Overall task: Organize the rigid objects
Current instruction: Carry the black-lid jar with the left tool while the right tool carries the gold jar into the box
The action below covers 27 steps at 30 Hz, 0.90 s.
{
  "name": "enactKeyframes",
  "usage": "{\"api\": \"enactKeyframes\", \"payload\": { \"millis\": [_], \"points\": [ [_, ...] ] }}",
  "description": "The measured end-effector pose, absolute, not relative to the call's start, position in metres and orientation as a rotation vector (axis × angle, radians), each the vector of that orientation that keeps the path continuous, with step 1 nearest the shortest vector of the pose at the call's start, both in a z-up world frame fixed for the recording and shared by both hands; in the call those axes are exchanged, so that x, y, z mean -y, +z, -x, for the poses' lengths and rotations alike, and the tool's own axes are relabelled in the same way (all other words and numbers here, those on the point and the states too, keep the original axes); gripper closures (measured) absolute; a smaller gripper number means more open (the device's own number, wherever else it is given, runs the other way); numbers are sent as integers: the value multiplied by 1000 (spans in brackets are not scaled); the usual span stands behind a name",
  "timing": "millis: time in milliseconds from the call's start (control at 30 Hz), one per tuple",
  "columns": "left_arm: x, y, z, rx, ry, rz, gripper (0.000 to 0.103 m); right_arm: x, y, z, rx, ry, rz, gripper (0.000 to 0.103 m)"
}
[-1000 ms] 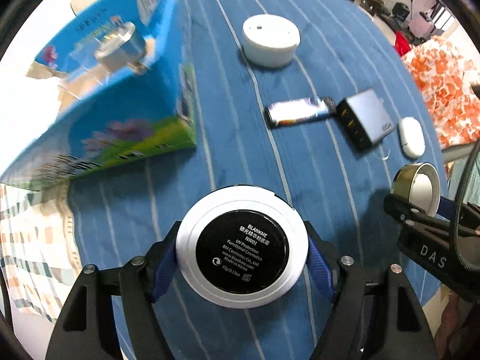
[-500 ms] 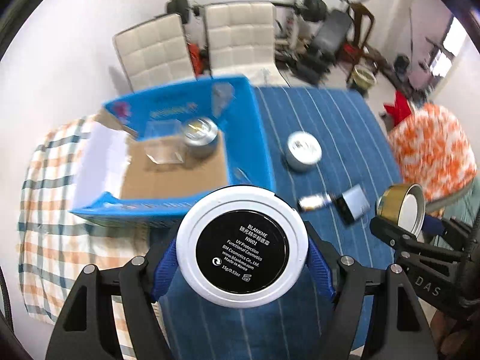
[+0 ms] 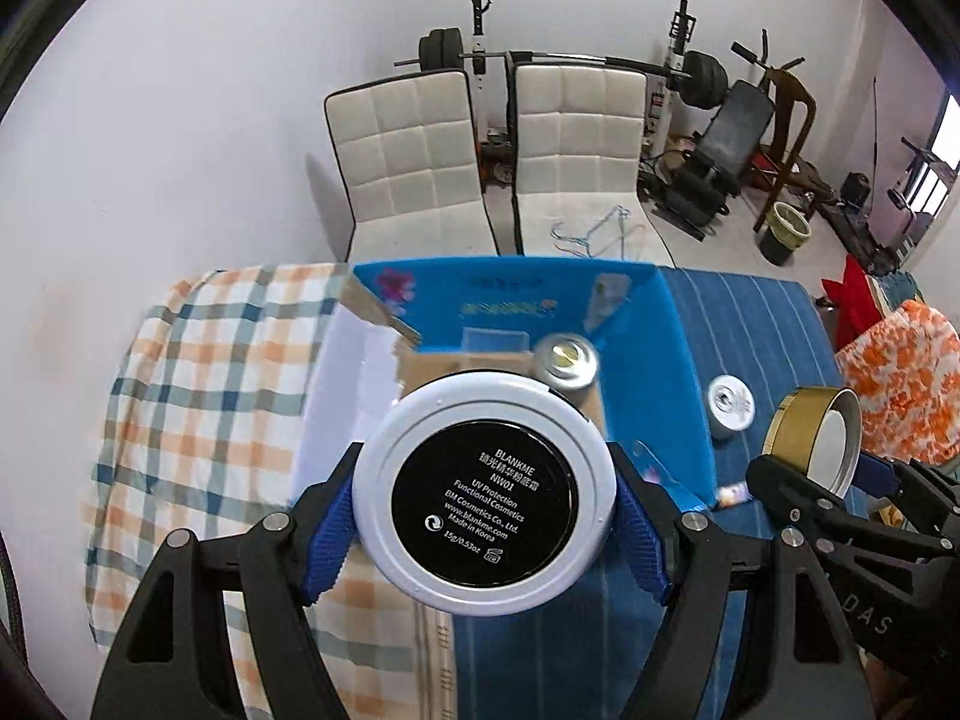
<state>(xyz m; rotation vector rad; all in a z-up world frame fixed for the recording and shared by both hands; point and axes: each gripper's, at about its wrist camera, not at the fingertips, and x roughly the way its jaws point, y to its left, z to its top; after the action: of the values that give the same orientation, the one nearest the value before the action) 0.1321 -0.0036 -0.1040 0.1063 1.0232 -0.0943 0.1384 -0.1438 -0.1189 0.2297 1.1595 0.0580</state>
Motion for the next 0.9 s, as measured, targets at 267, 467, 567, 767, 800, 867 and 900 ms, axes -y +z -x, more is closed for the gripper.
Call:
{"api": "enactKeyframes", "payload": {
  "millis": [267,467,567,767,800,867,900],
  "points": [
    [-41,-146,-183,-1127,-116,-41,30,118,-193,-200,-1313,23,-257,36],
    [-65,-219,-245,-1271,-83,-18,30,104,-265,-242,-1448,-37,-243,36],
    [-63,-246,-274,-1313,-81,-37,30,101,-292,-257,-1518,-59,-242,36],
    [-59,-283,-317,-1386,-89,-61,30,93,-325,-271,-1597,-71,-199,36],
    [-59,-288,-323,-1399,-93,-63,30,92,-329,-273,-1607,-73,-196,36],
    [-57,-295,-331,-1419,-91,-84,30,92,-339,-277,-1629,-84,-189,36],
    [-52,-297,-335,-1416,-107,-110,30,92,-344,-278,-1640,-87,-190,36]
  ]
}}
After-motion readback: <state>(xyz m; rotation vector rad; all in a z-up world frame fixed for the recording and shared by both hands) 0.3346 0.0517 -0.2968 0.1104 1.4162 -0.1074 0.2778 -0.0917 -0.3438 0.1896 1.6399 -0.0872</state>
